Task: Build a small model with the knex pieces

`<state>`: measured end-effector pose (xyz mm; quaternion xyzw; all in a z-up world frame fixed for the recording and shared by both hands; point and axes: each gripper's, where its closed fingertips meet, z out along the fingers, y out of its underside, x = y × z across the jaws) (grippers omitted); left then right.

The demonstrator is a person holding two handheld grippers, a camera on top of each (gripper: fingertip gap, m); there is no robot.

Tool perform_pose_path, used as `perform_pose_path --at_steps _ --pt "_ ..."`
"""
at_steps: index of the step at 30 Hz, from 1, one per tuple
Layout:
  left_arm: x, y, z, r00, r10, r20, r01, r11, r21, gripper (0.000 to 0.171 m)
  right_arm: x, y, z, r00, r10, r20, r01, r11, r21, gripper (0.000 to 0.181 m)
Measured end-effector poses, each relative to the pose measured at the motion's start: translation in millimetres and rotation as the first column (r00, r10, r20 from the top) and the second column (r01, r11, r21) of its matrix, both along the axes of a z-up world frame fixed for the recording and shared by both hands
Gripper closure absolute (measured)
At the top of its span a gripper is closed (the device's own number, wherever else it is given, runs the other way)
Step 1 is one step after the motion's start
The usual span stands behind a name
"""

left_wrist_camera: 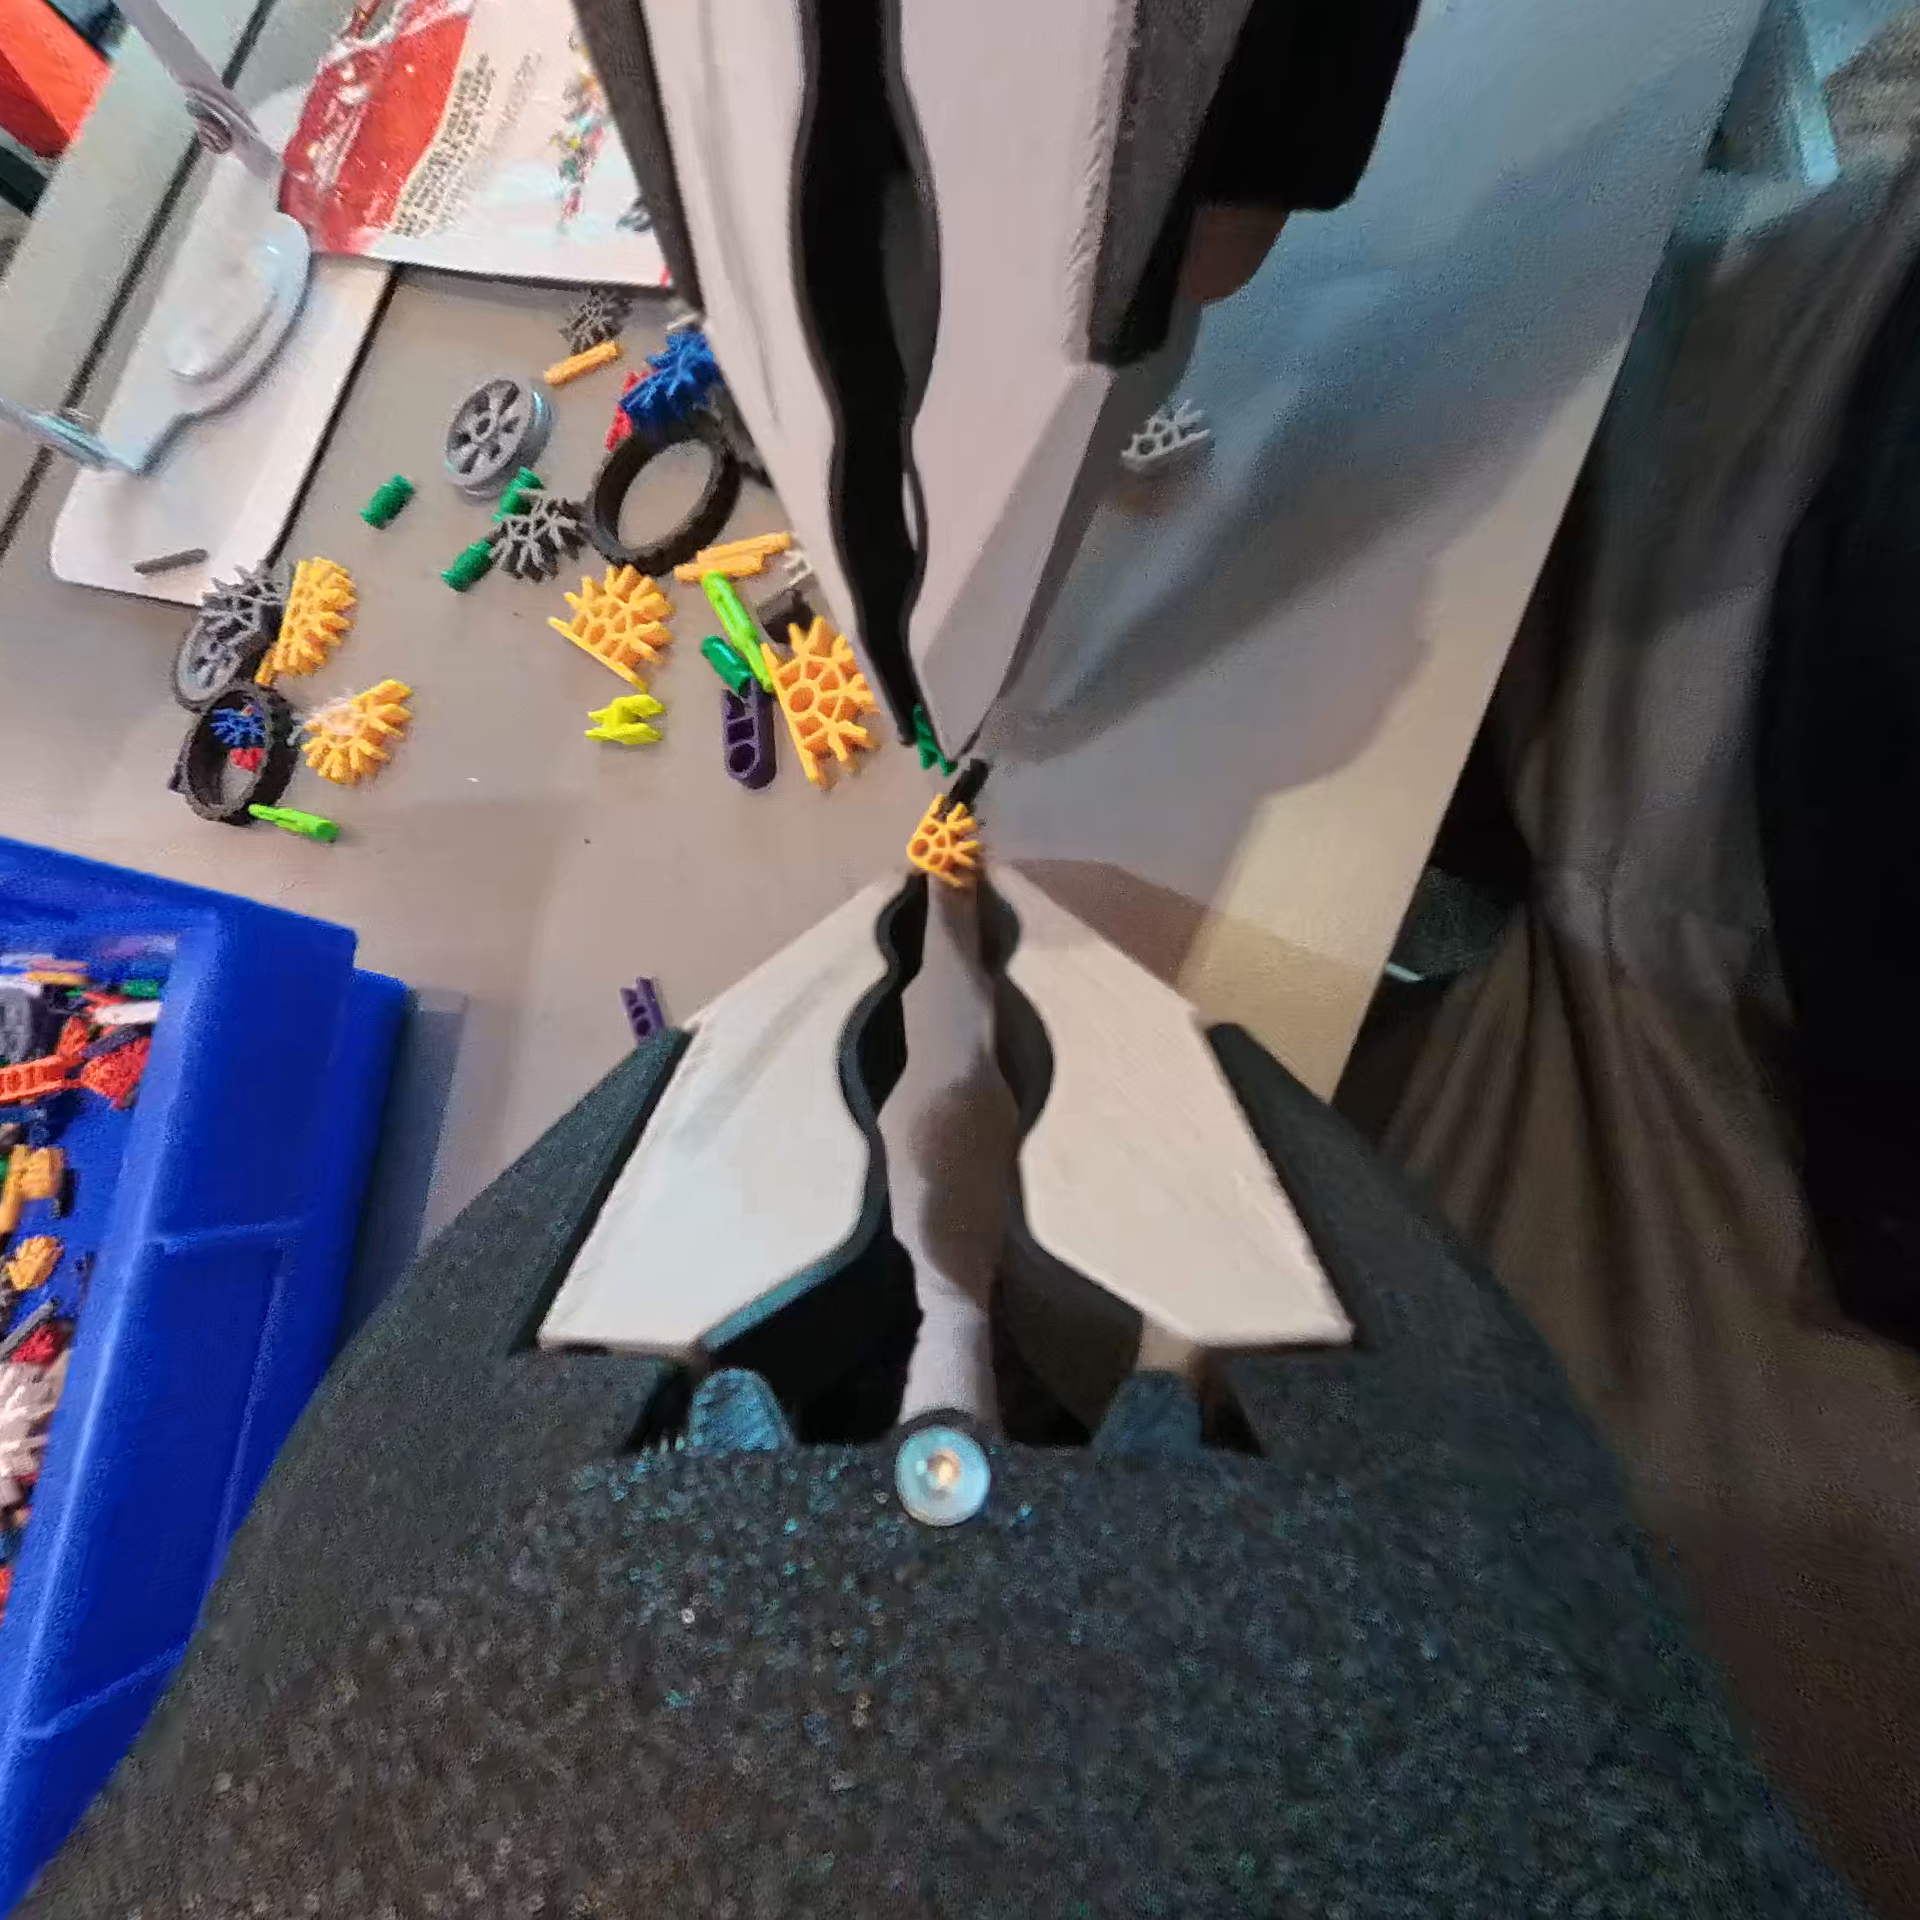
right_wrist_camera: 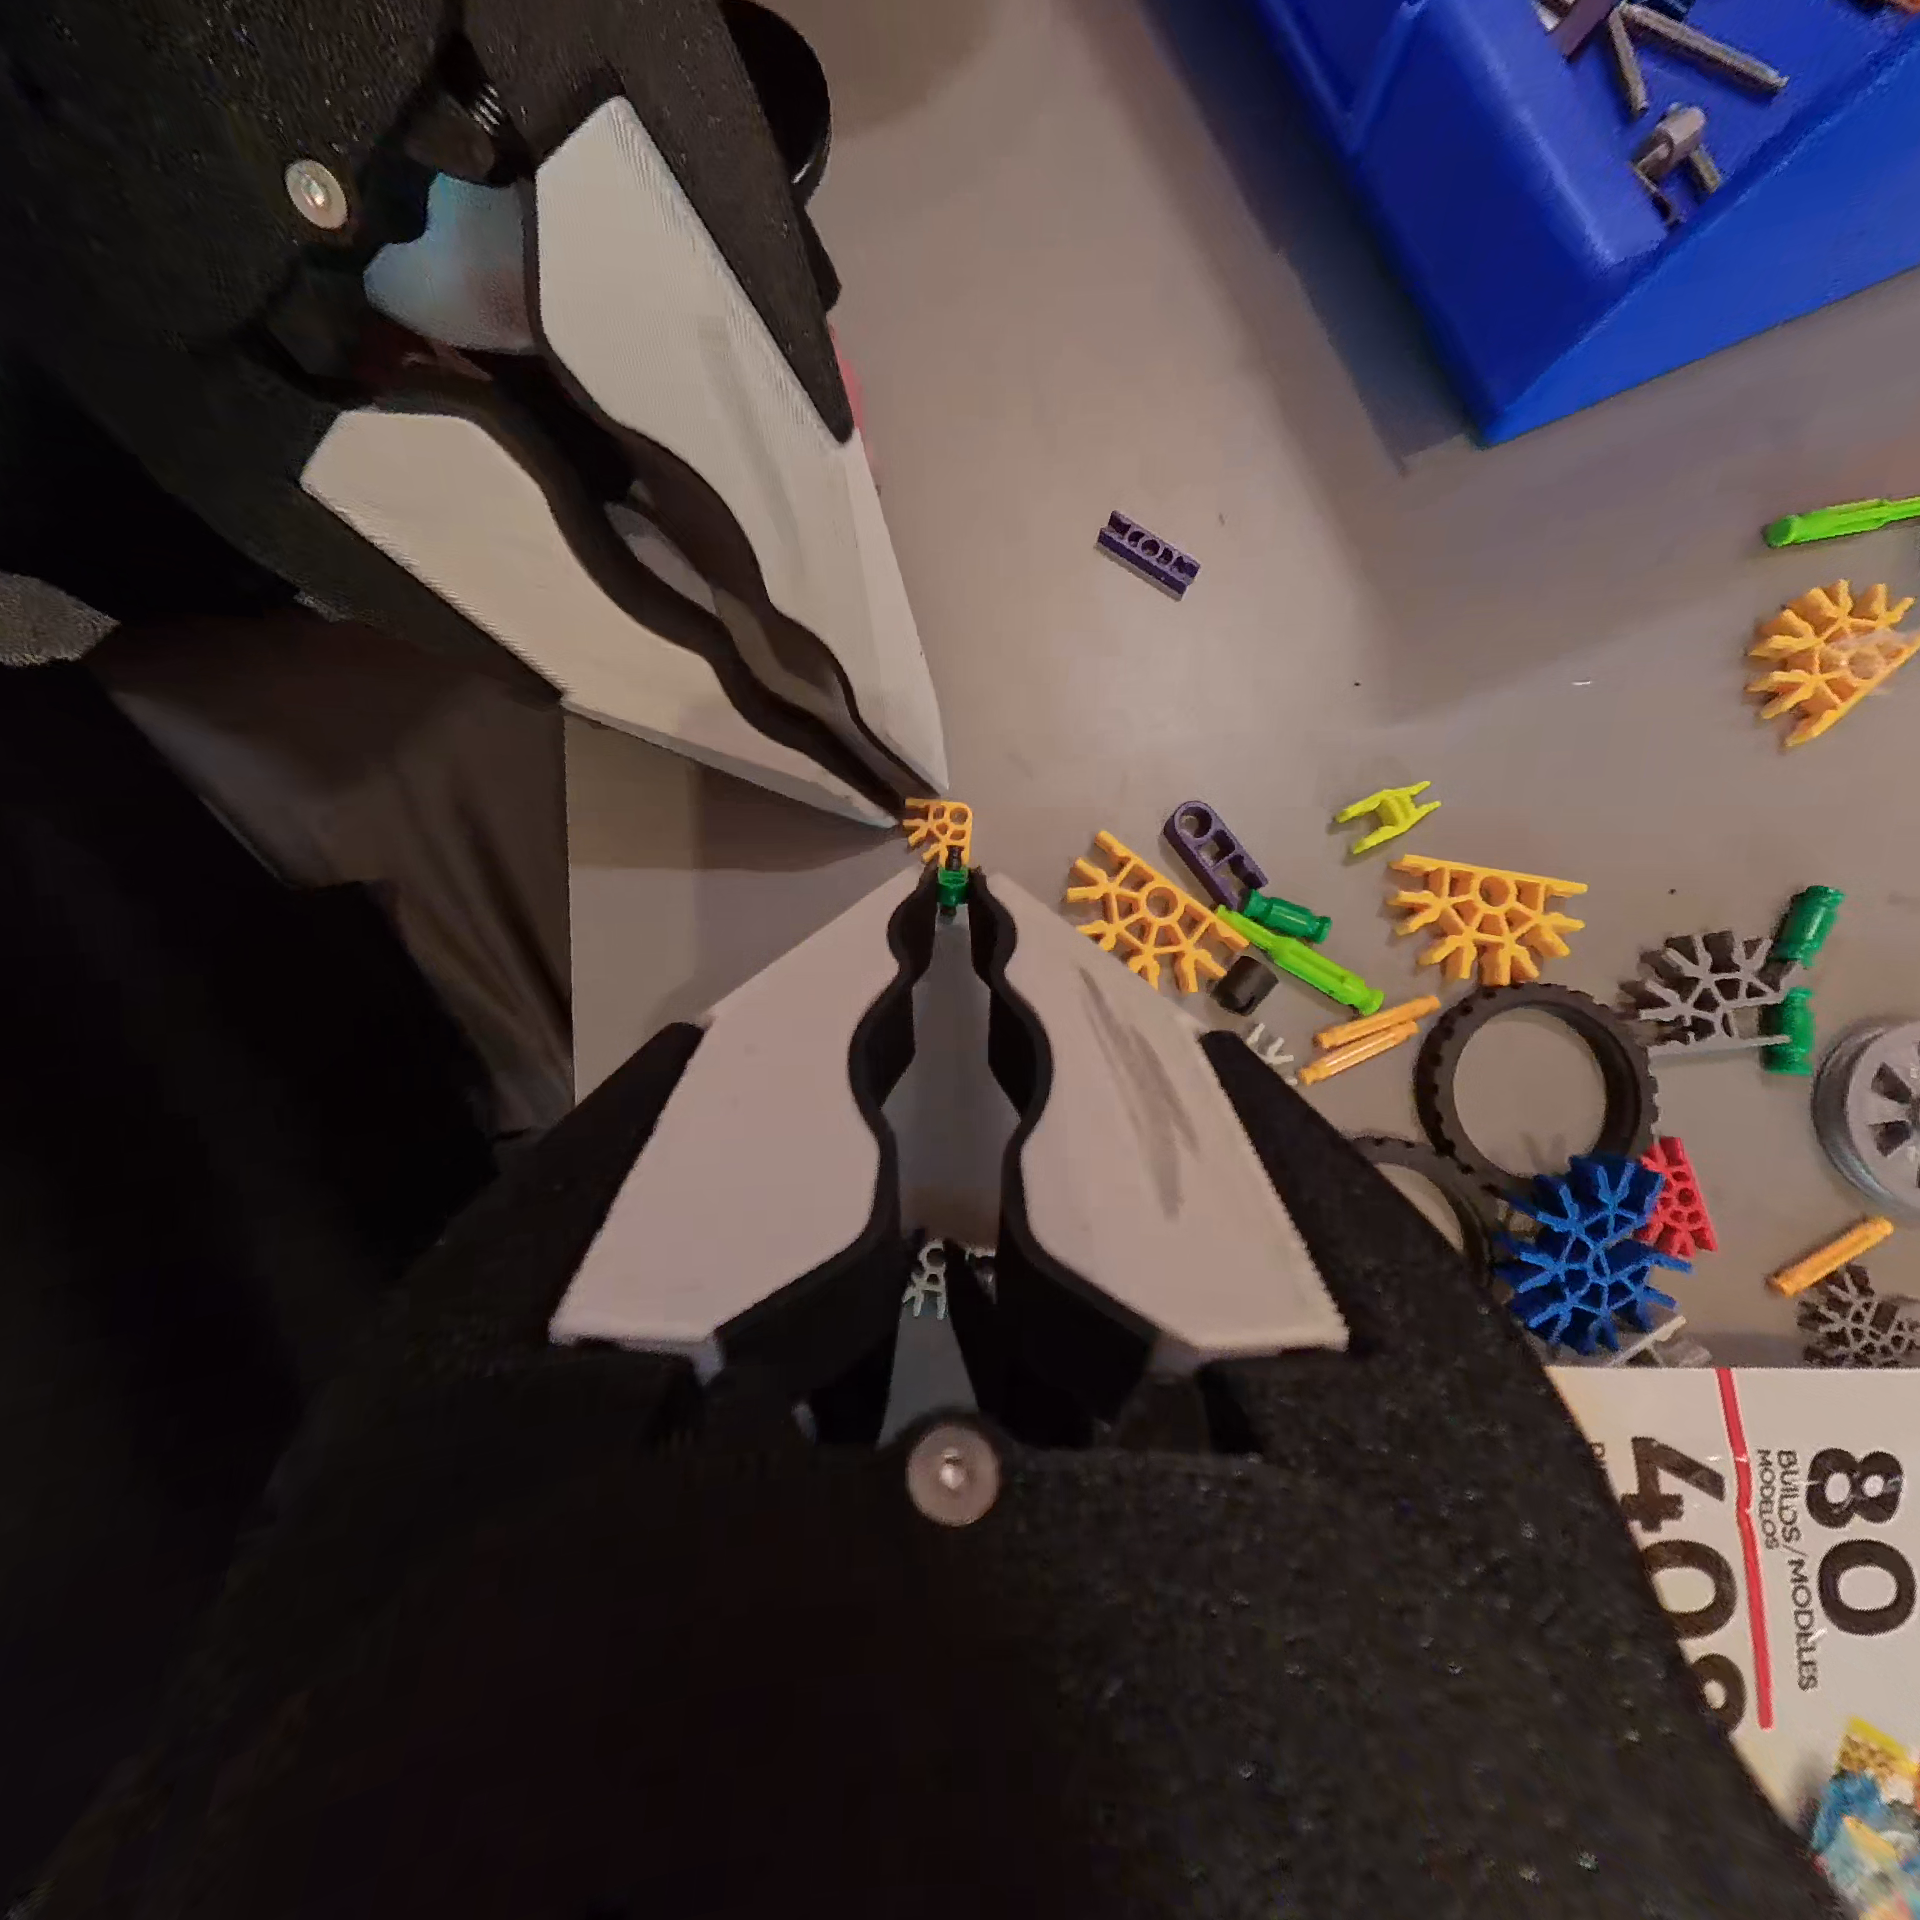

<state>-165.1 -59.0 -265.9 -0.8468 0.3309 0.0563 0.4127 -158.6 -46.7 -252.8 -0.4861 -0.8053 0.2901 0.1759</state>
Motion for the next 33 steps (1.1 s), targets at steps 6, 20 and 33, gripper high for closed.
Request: perform_pose_path --at_steps 6,20,33 --pt "3 2 -1 1.000 -0.017 0.005 0.017 1.000 -0.010 0.167 1 2 -8 0.999 0.015 0.051 -0.018 0.998 0.063 0.177" --pt "3 3 -1 1.000 -0.024 0.011 0.024 1.000 -0.015 0.168 0 1 -11 0.990 0.078 0.119 -0.095 0.984 0.150 0.177" --pt "3 3 -1 0.999 -0.029 0.016 0.030 0.999 -0.018 0.169 -2 -1 -13 0.965 0.139 0.223 -0.180 0.967 0.178 0.178"
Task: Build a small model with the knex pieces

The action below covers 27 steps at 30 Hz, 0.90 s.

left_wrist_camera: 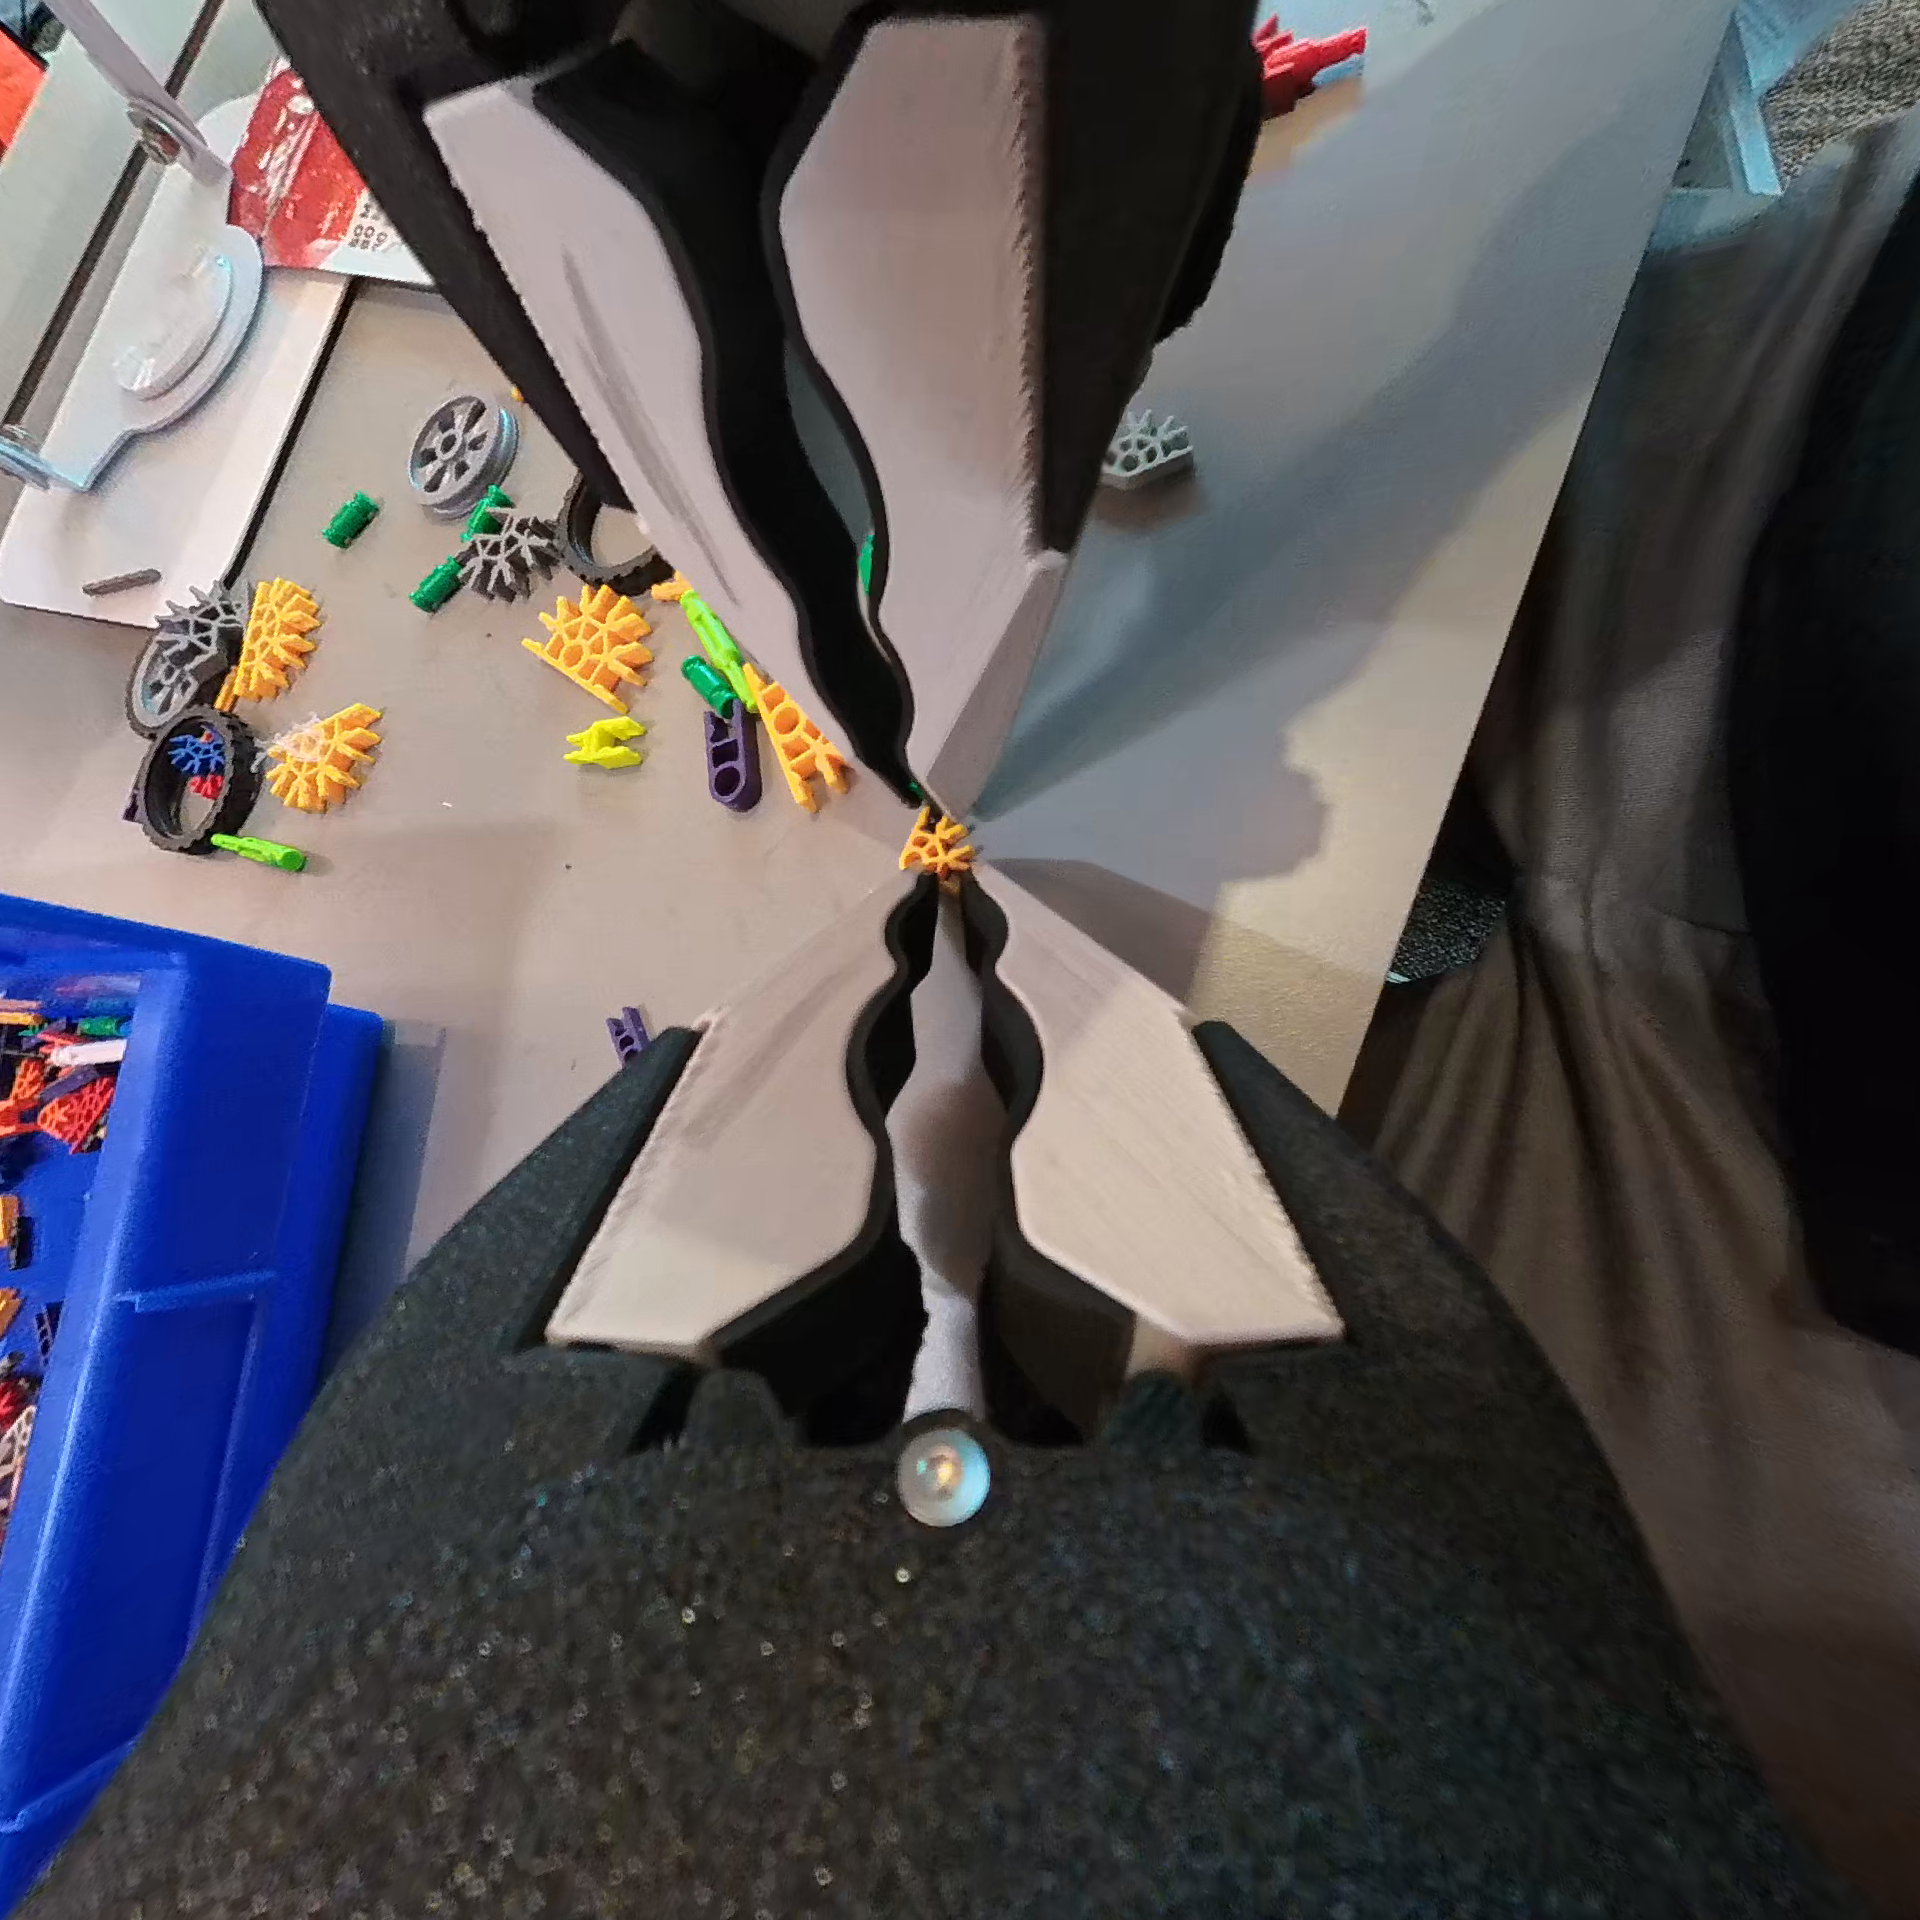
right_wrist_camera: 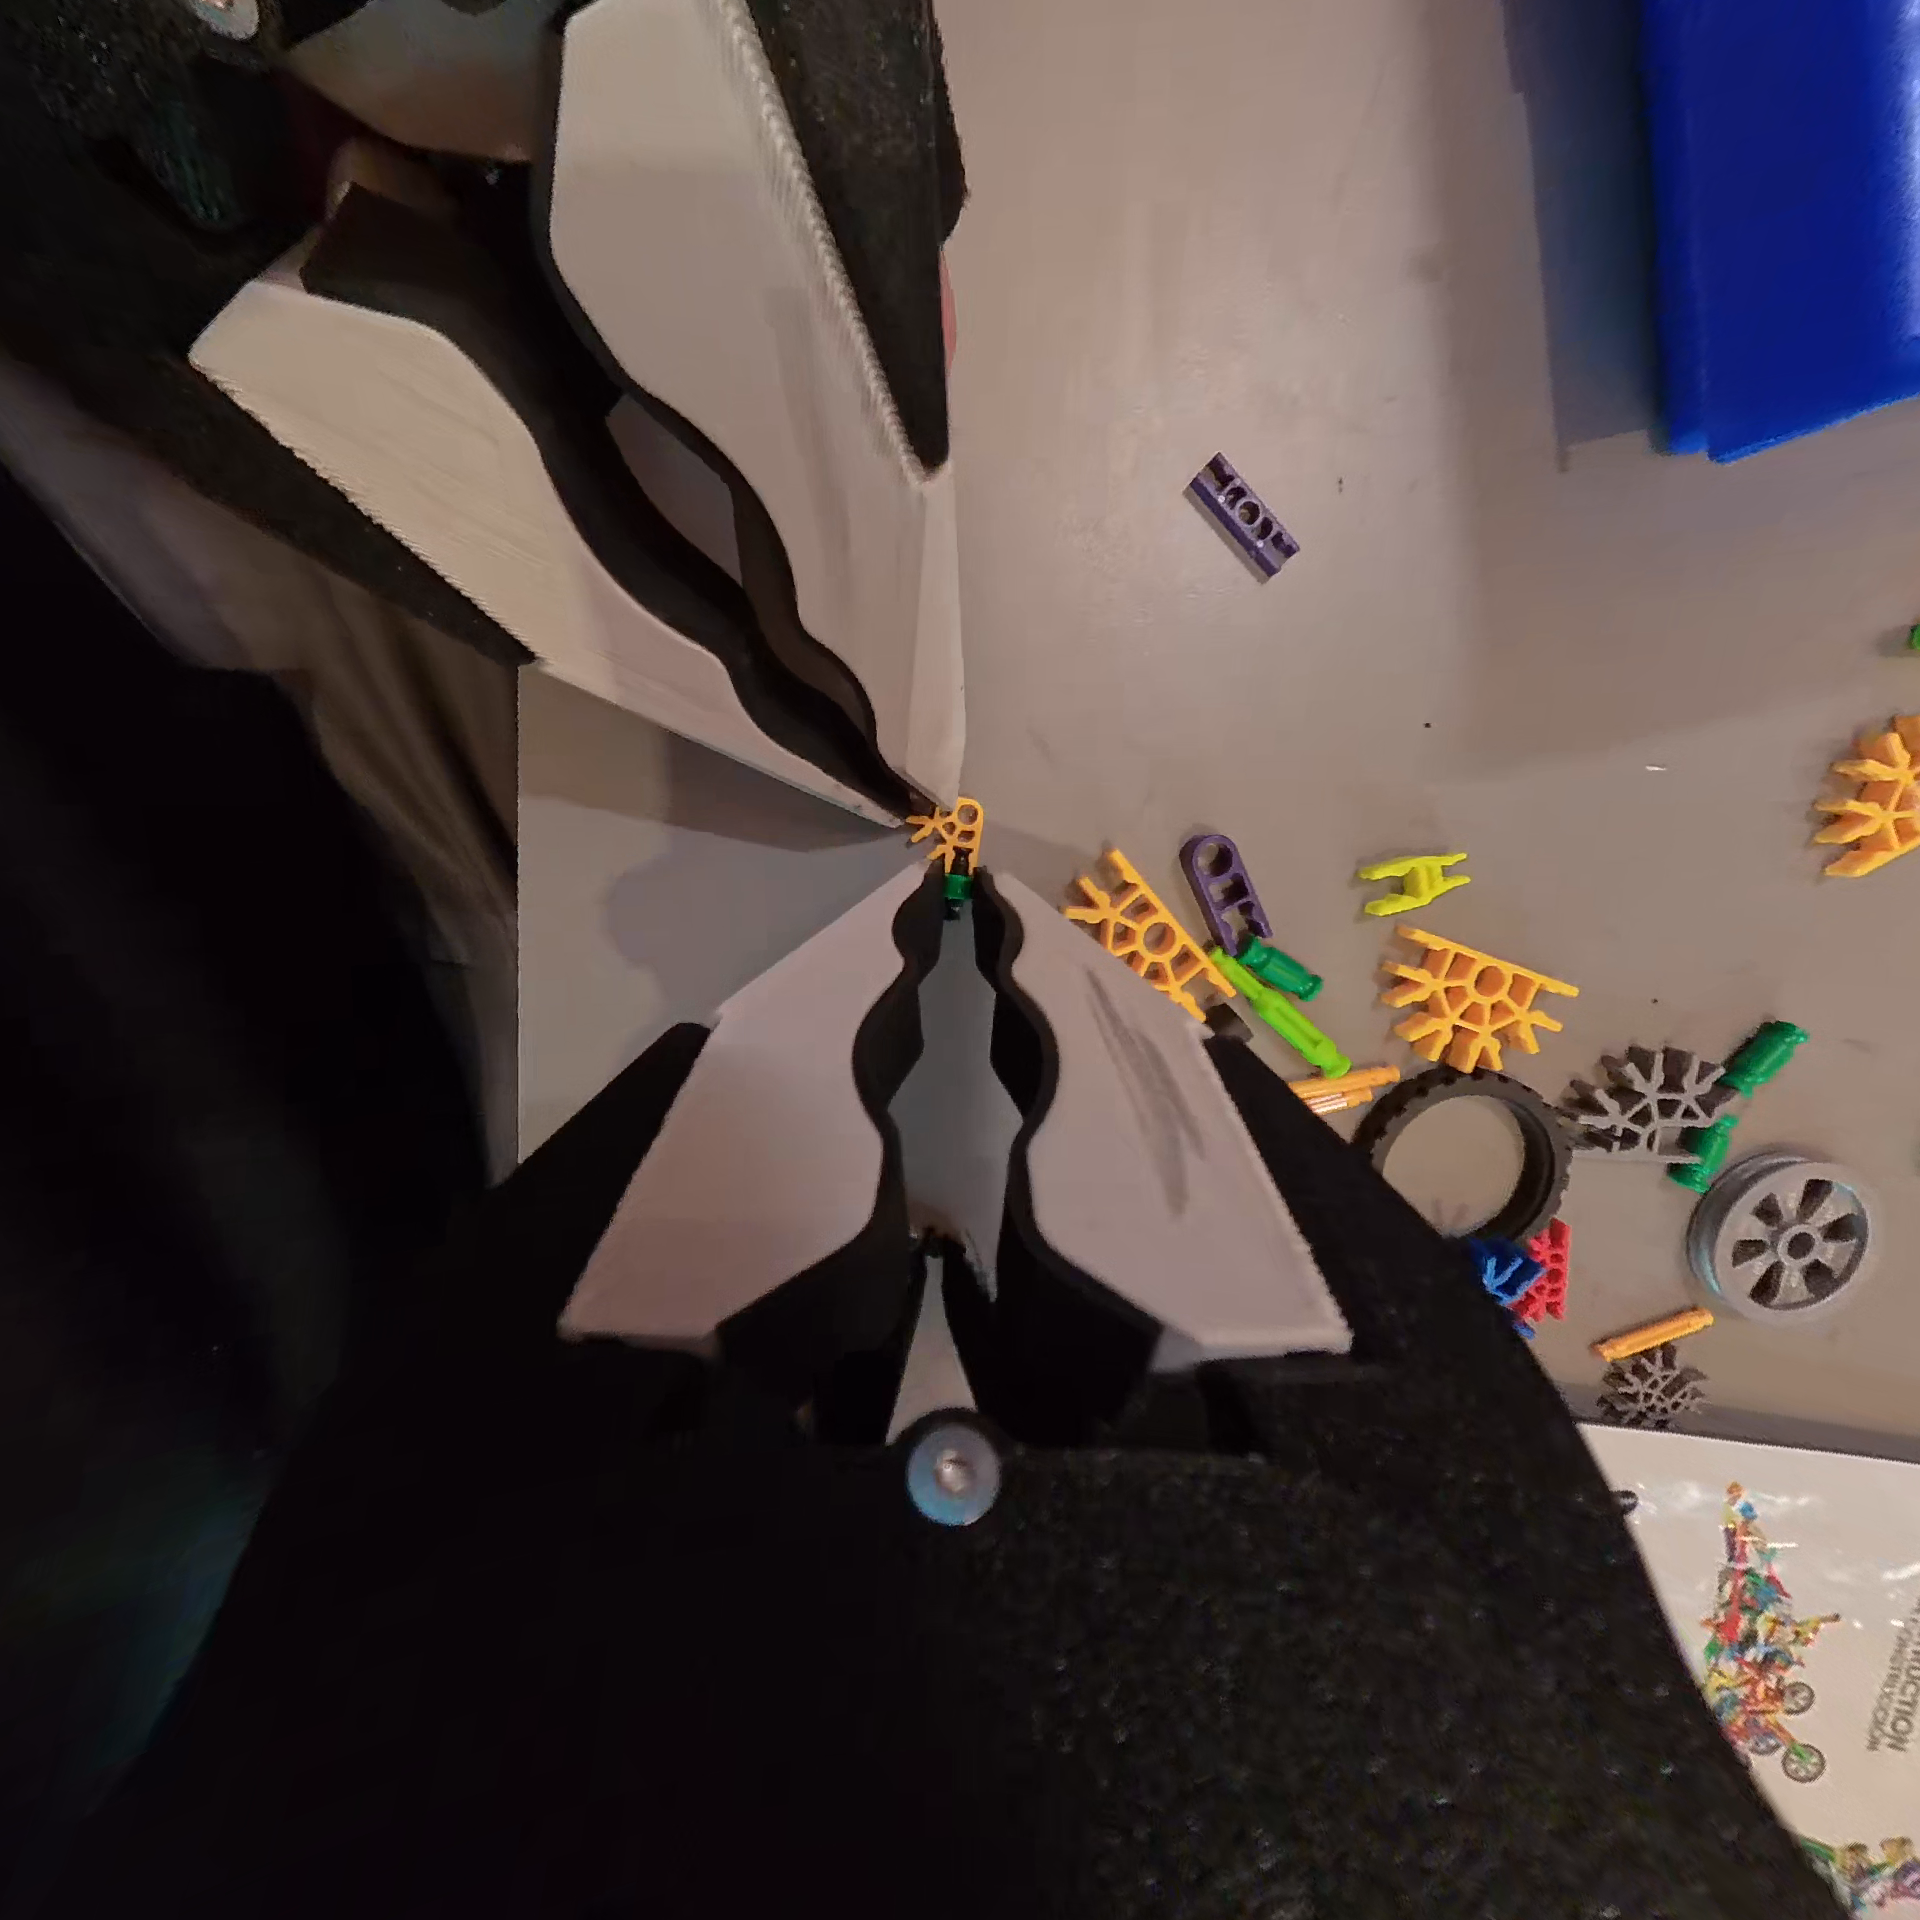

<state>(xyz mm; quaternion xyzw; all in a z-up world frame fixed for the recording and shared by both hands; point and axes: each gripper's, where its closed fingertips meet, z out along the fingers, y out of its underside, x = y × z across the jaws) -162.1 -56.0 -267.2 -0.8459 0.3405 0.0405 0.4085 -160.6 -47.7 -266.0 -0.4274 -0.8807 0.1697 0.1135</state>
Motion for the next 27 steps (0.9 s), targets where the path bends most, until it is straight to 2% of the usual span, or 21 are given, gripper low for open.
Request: perform_pose_path --at_steps 2,3,5,9,14,19,27 --pt "-1 1 1 1.000 -0.003 -0.001 0.003 1.000 0.005 0.168 1 -1 0 1.000 0.007 -0.012 -0.007 1.000 -0.009 0.177" --pt "-1 1 3 1.000 0.000 0.008 0.000 1.000 0.016 0.161 2 -3 0 0.999 0.021 -0.038 -0.022 1.000 -0.020 0.177" --pt "-4 1 8 0.999 0.027 0.047 -0.028 0.999 0.028 0.159 6 -6 1 0.997 -0.008 -0.079 0.004 0.999 -0.047 0.177" --pt "-2 -1 7 0.994 0.038 0.099 -0.037 0.999 -0.016 0.152 10 -5 1 0.986 0.003 -0.167 0.000 1.000 0.023 0.177" --pt "3 0 6 0.982 0.045 0.184 -0.032 0.997 -0.071 0.152 12 -5 3 0.954 0.044 -0.298 -0.008 0.992 0.123 0.177" --pt "13 -3 1 0.975 0.033 0.222 -0.002 0.990 -0.139 0.152 12 -1 6 0.890 0.108 -0.443 0.010 0.967 0.255 0.178" --pt "19 3 0 0.957 0.039 0.288 0.016 0.982 -0.189 0.161 13 -2 7 0.827 0.167 -0.537 0.036 0.938 0.346 0.177"
